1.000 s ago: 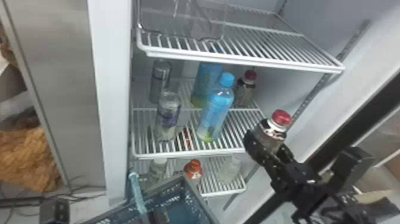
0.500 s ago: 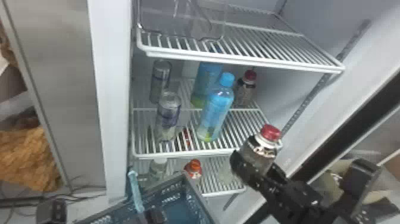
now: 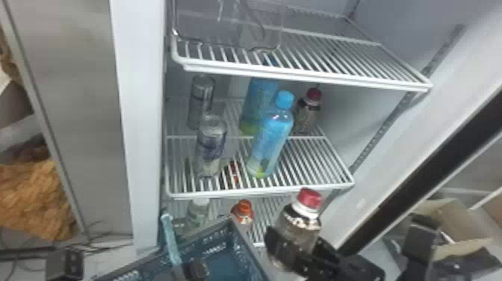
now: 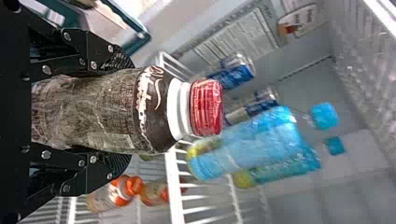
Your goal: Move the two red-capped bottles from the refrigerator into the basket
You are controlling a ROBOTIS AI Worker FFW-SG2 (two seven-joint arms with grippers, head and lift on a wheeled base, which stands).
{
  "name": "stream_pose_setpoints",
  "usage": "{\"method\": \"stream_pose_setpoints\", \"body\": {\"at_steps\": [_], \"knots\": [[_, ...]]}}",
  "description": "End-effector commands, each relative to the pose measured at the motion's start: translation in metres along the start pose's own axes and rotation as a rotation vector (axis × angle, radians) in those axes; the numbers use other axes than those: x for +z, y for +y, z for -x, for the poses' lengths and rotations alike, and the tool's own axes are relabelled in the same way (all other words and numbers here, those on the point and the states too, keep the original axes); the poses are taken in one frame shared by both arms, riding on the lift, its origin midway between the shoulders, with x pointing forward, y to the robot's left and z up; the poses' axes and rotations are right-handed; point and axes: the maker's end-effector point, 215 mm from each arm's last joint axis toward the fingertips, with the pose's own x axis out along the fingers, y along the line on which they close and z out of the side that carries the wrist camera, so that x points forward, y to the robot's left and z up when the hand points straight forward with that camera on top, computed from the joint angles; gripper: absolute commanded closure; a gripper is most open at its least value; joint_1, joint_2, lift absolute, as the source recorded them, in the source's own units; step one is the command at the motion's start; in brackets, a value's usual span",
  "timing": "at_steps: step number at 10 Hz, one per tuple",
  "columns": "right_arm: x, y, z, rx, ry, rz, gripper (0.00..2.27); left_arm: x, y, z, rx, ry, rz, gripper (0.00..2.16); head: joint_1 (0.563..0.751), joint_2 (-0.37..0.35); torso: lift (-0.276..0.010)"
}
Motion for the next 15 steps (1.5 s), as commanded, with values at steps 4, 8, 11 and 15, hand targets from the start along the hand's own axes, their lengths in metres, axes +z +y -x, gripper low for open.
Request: {"method": "stream_pose_setpoints", "body": {"at_steps": [4, 8, 11, 15], "knots": [[-0.042, 0.023, -0.028, 0.129, 0.097, -0.087, 1.28, 0.001, 0.0, 0.0, 0.002, 0.005, -0.003, 1.17, 0.695, -0.35, 0.0], [-0.058, 0.03, -0.029, 0.161, 0.149, -0.13, 0.3, 0.001, 0.0, 0.001, 0.004, 0.003, -0.002, 1.17, 0.695, -0.332, 0.0], [-0.051, 0.023, -0.026, 0.147, 0.131, -0.128, 0.12, 0.0, 0.0, 0.001, 0.004, 0.005, -0.001, 1.17, 0.695, -0.336, 0.0], [0.039, -0.026, -0.004, -0.015, -0.097, 0.068, 0.12, 0.0, 0.001, 0.002, 0.005, -0.002, 0.0, 1.17, 0.695, -0.35, 0.0]]}}
